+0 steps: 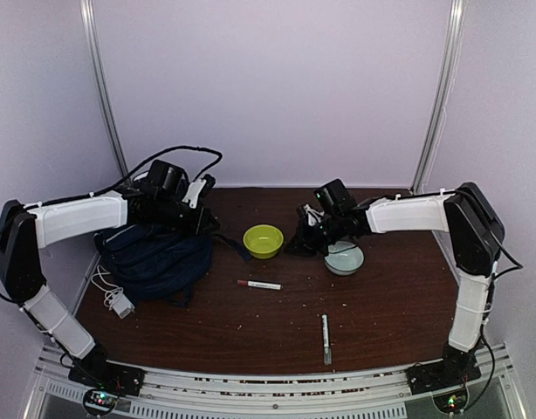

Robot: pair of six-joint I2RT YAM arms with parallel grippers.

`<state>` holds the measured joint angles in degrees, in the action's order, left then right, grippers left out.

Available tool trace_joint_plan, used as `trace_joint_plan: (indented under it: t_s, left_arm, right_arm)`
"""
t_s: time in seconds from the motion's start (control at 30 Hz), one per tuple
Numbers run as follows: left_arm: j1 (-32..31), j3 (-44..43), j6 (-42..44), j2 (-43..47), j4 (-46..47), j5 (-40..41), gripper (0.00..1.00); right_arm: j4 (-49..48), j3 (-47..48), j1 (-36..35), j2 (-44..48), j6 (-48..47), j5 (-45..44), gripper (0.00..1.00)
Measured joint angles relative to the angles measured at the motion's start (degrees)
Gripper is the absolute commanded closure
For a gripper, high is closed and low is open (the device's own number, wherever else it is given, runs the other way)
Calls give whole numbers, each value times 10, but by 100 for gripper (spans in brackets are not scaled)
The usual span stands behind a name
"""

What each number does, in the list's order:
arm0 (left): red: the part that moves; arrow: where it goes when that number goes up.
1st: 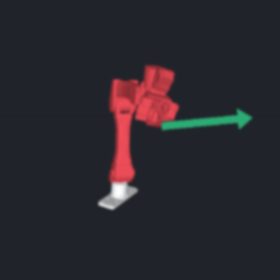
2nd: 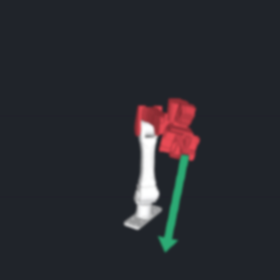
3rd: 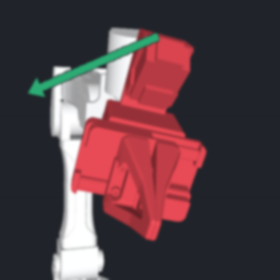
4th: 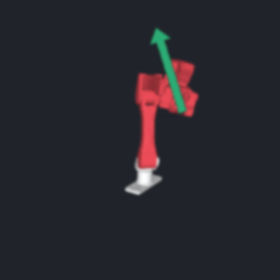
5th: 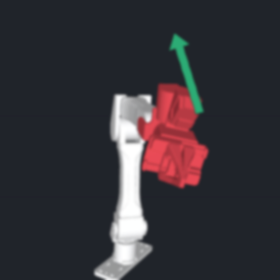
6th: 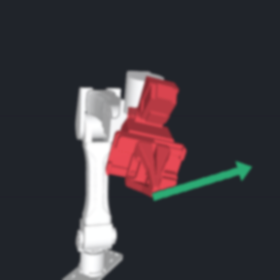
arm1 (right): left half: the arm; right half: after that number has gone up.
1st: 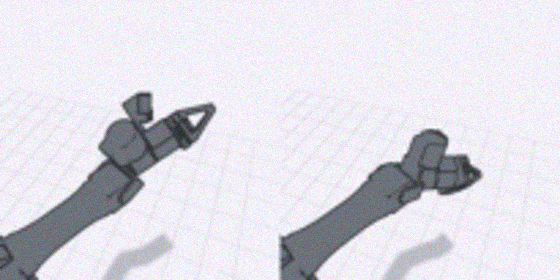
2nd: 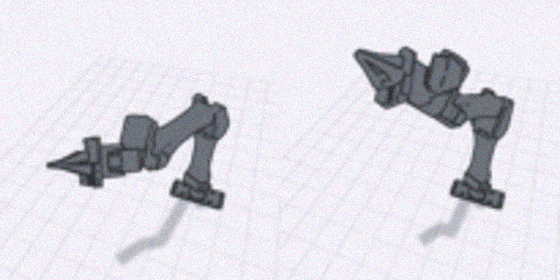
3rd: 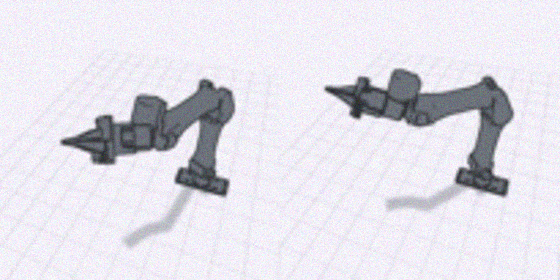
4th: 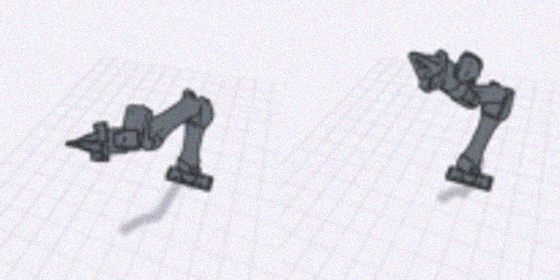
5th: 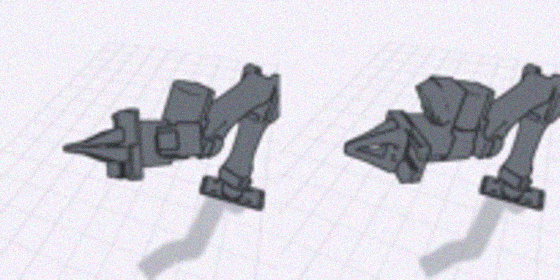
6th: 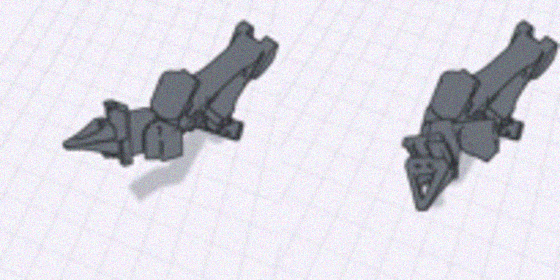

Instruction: Pack the student bag

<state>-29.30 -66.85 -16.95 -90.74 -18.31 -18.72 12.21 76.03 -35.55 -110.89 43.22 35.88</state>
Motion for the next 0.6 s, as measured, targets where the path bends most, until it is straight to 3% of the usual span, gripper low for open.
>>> trace_joint_plan:
  t_s: [0.23, 0.43, 0.6]
  left_arm:
    - [0, 64, -1, 73, -11, 51, 97]
    - [0, 71, 0, 95, -12, 76, 96]
    - [0, 75, 8, 97, -24, 96, 96]
  right_arm:
    - [-43, 3, -70, -46, 25, 5, 100]
    - [-38, 65, -78, -120, 40, -16, 100]
    - [-57, 70, -77, -125, 63, -34, 100]
